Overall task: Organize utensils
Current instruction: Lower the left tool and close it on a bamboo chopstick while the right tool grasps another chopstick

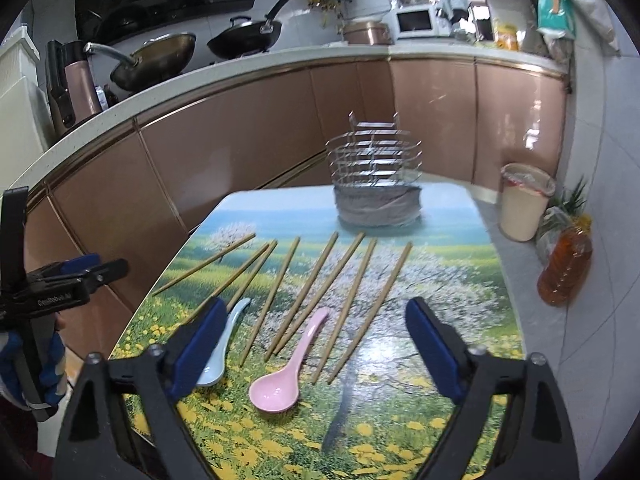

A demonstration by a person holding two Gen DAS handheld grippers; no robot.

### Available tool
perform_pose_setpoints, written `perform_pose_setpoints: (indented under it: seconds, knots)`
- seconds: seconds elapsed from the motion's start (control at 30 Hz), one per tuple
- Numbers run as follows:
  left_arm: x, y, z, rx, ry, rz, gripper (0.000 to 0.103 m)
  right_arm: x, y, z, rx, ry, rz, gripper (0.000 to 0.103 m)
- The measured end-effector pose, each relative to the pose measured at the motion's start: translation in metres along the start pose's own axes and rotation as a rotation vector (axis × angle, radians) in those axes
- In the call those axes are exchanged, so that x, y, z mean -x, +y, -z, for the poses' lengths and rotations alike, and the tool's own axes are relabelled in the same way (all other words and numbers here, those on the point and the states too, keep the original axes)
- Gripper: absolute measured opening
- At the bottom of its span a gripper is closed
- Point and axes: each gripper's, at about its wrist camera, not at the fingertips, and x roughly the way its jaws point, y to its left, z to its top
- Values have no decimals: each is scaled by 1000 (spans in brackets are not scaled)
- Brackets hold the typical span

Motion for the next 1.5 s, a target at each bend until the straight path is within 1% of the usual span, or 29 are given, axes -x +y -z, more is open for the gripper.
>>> perform_pose_setpoints:
  seconds: [0.03,0.13,0.17,0.2,0.23,0.27,0.33,0.47,0.53,0.67,0.7,0.77,0.9,1.0,1.1,1.23,1.37,1.4,1.47,1.5]
  knots:
    - [-4,0,0,0,11,10,79,-4,0,0,2,12,-6,72]
    - [-16,-2,2,-1,40,39,74,-17,-2,1,-2,47,-29,64]
    - [-19,-1,1,0,50,51,71,-20,-4,1,-5,53,-32,62]
    - [-23,-1,1,-1,61,65,69,-24,-7,0,-9,61,-32,58]
    - [-27,-1,-1,-3,71,74,64,-28,-10,0,-13,69,-30,55]
    - [-31,0,-3,-7,79,75,60,-31,-13,-1,-17,76,-29,51]
    - [-38,3,-7,-12,87,68,56,-42,-22,-3,-29,95,-21,44]
    - [-66,20,-28,-2,114,52,44,-65,-37,-12,-29,135,1,36]
    - [-80,26,-41,-17,120,36,44,-79,-47,-19,-37,162,10,33]
    - [-121,29,-64,-68,181,48,42,-111,-65,-35,-53,222,16,31]
    - [-138,28,-69,-94,208,45,40,-119,-69,-39,-60,240,12,31]
    - [-162,26,-74,-128,246,47,33,-134,-75,-46,-63,269,14,31]
    - [-203,26,-82,-163,312,46,29,-164,-93,-59,-93,332,17,31]
    - [-221,27,-84,-186,352,67,25,-181,-104,-63,-110,380,38,31]
    - [-233,27,-86,-208,386,85,24,-197,-112,-66,-117,426,63,31]
    - [-240,29,-88,-229,405,109,23,-216,-119,-68,-131,481,86,31]
    - [-246,30,-91,-255,422,126,23,-228,-123,-67,-127,512,120,31]
    - [-248,26,-93,-266,426,127,23,-230,-125,-66,-126,517,127,30]
    - [-252,21,-96,-284,432,125,23,-233,-126,-66,-120,519,140,25]
    - [-254,21,-96,-284,447,135,23,-235,-126,-67,-112,521,149,23]
